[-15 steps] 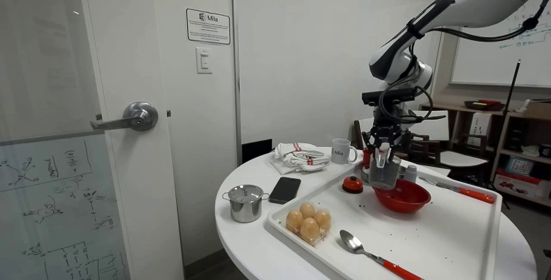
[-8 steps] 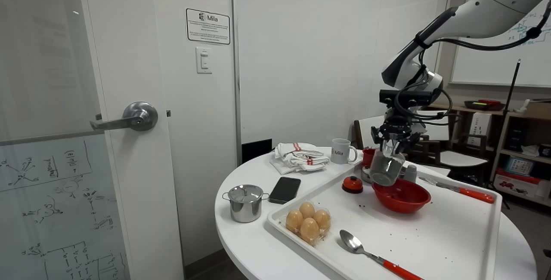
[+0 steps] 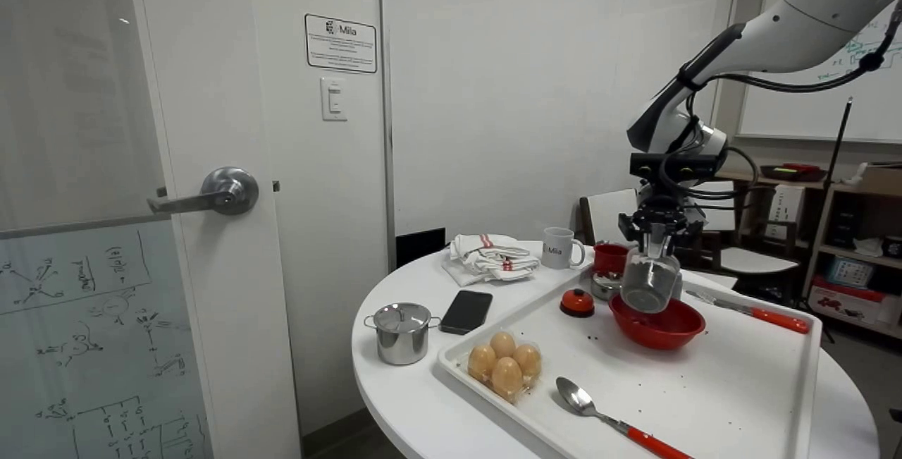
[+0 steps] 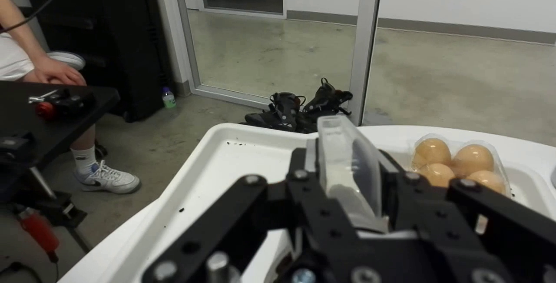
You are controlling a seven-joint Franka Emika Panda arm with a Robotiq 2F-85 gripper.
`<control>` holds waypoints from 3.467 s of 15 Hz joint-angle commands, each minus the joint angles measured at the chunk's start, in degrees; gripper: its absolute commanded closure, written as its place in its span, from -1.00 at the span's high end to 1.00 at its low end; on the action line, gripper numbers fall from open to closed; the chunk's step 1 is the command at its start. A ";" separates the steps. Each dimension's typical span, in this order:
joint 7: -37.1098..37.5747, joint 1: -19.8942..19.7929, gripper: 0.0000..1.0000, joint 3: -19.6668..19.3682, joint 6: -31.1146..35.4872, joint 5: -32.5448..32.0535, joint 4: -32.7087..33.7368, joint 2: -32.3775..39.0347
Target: Pour some beans from the jar into the bowl
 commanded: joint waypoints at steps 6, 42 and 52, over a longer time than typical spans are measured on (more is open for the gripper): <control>2.41 4.89 -0.82 -3.58 -2.76 -4.26 2.87 0.93; 1.73 22.27 -0.81 5.90 54.33 -56.02 -2.71 -4.93; -9.35 20.35 -0.81 7.74 47.81 -46.40 -2.18 -1.82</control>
